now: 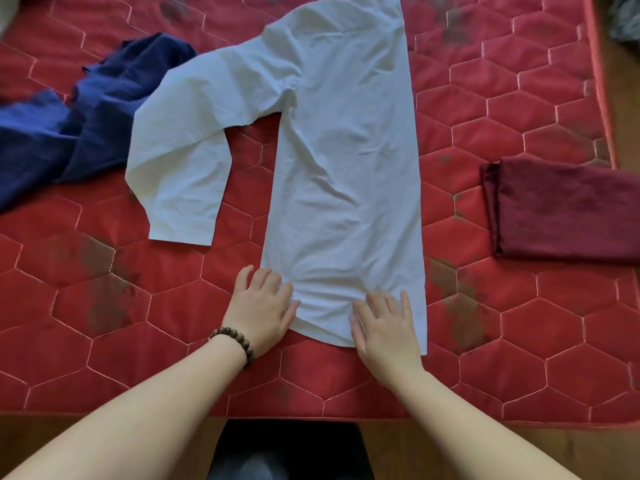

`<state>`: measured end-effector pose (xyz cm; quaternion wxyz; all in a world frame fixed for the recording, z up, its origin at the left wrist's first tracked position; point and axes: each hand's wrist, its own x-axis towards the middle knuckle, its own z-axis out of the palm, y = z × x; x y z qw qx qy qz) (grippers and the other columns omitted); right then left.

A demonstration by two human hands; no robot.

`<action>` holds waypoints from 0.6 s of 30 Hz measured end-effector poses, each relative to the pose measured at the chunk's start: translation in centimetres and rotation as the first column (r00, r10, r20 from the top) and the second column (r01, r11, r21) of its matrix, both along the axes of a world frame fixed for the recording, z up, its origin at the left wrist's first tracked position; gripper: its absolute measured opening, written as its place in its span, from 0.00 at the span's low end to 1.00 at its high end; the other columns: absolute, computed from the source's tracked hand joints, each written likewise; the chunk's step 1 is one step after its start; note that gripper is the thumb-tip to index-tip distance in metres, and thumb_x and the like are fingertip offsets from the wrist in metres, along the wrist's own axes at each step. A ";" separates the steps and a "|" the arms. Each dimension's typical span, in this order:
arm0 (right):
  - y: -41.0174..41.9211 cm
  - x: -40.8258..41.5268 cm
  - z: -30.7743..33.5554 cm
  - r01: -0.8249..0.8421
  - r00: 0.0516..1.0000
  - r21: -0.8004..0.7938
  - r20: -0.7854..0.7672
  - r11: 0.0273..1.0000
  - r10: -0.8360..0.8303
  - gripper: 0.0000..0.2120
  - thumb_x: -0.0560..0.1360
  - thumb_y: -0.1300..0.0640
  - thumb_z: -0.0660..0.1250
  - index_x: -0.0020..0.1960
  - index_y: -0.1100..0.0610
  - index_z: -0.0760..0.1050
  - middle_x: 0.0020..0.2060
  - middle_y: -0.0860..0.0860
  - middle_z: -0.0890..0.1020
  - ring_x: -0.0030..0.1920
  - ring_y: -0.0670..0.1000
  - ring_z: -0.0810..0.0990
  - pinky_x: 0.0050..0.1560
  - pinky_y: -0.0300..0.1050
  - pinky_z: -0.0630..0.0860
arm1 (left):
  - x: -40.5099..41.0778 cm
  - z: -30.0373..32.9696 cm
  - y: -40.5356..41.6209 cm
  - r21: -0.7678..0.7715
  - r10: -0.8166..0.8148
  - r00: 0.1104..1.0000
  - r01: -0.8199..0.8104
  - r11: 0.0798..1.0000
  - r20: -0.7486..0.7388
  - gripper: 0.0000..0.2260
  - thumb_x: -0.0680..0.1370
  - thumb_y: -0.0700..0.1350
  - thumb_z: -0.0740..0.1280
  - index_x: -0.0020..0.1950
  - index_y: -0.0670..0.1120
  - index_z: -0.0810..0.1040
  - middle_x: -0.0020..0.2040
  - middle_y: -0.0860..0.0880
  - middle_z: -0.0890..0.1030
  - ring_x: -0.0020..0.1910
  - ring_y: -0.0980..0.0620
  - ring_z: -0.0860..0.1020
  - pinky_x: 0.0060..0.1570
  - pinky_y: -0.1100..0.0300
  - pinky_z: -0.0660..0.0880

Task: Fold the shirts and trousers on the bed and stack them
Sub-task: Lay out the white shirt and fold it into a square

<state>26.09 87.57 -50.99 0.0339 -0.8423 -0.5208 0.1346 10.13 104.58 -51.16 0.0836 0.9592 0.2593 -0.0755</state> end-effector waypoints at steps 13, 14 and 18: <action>21.2 9.1 -2.1 -0.098 0.994 -0.052 -0.062 0.994 0.094 0.22 0.80 0.54 0.57 0.74 0.53 0.64 0.76 0.52 0.61 0.75 0.55 0.58 0.73 0.56 0.54 | 10.3 -4.3 12.3 -0.064 0.117 0.980 -0.128 0.990 -0.160 0.30 0.81 0.58 0.46 0.78 0.48 0.38 0.79 0.46 0.37 0.77 0.47 0.36 0.74 0.44 0.38; 22.2 9.6 -2.1 -0.080 0.996 -0.083 -0.044 0.993 0.077 0.24 0.80 0.51 0.55 0.76 0.50 0.60 0.77 0.50 0.58 0.76 0.53 0.54 0.74 0.57 0.50 | 10.0 -4.4 12.6 -0.096 0.088 0.982 -0.105 0.990 -0.167 0.30 0.81 0.59 0.45 0.78 0.48 0.38 0.78 0.47 0.36 0.77 0.47 0.35 0.74 0.44 0.38; 25.3 9.5 -0.9 -0.020 1.000 -0.128 -0.021 0.992 0.017 0.25 0.80 0.51 0.57 0.76 0.50 0.59 0.78 0.51 0.54 0.78 0.53 0.48 0.74 0.64 0.42 | 8.0 -3.2 13.8 -0.104 0.045 0.999 -0.047 0.993 -0.027 0.29 0.81 0.55 0.52 0.79 0.49 0.48 0.80 0.45 0.46 0.78 0.47 0.44 0.75 0.42 0.44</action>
